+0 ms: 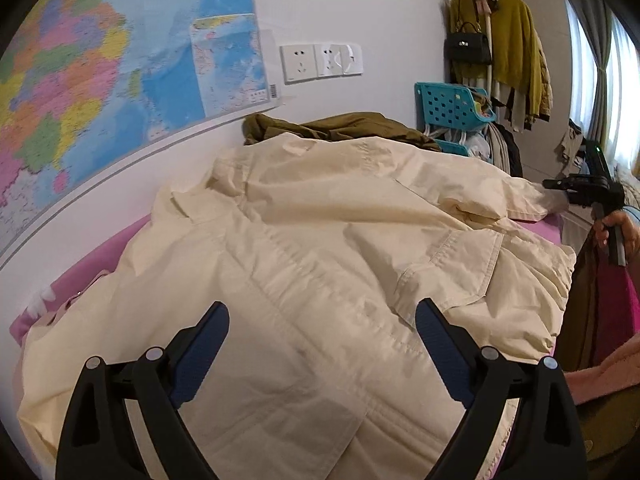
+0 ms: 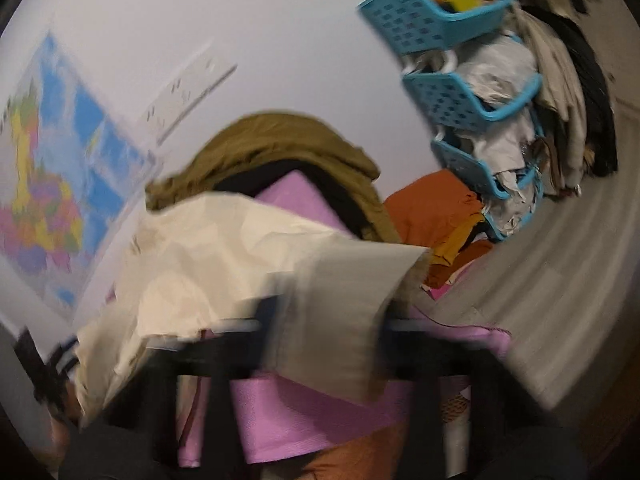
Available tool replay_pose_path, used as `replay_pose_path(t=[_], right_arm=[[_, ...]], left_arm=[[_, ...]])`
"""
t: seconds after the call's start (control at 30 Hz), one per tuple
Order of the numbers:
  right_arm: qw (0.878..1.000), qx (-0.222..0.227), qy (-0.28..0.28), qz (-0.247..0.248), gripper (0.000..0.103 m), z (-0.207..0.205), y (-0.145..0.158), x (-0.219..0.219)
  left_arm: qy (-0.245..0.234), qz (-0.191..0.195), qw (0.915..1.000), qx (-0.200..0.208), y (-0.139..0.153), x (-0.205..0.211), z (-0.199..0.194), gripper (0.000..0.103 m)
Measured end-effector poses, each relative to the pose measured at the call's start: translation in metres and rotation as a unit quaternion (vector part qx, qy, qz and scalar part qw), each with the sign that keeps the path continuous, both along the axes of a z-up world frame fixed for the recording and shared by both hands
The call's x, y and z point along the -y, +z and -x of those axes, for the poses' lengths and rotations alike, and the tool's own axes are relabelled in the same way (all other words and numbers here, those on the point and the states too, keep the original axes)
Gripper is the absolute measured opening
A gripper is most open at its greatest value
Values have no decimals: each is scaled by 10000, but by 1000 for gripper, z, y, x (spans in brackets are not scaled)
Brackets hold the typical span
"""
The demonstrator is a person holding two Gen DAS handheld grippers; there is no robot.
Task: Fold large clothes
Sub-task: 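Grasp the cream jacket sleeve cuff with the right gripper and lift it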
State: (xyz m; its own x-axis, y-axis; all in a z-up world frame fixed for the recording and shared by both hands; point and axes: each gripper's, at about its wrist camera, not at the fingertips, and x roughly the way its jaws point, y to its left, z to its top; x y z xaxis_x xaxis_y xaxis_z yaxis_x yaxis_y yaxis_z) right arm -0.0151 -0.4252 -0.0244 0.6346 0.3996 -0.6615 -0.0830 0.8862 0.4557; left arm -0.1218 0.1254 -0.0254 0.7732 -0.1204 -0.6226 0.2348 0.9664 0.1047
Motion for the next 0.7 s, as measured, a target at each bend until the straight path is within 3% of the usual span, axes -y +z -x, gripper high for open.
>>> replay_pose_path(t=[0.13, 0.33, 0.43, 0.53, 0.7], right_arm=[[9986, 474, 228, 17, 2, -4, 43, -21], [9810, 1655, 995, -163, 2, -12, 165, -70], [9622, 2067, 1760, -198, 2, -14, 219, -121], [9391, 2264, 2587, 37, 2, -14, 249, -195], [8951, 2037, 3964, 118, 2, -16, 242, -326]], left_arm=[[85, 133, 9997, -187, -3, -3, -16, 92], [176, 414, 9988, -192, 1, -13, -31, 92], [209, 684, 9974, -117, 7, -21, -35, 92], [296, 965, 9949, -6, 13, -32, -37, 92], [398, 1351, 9899, 185, 17, -52, -28, 93]])
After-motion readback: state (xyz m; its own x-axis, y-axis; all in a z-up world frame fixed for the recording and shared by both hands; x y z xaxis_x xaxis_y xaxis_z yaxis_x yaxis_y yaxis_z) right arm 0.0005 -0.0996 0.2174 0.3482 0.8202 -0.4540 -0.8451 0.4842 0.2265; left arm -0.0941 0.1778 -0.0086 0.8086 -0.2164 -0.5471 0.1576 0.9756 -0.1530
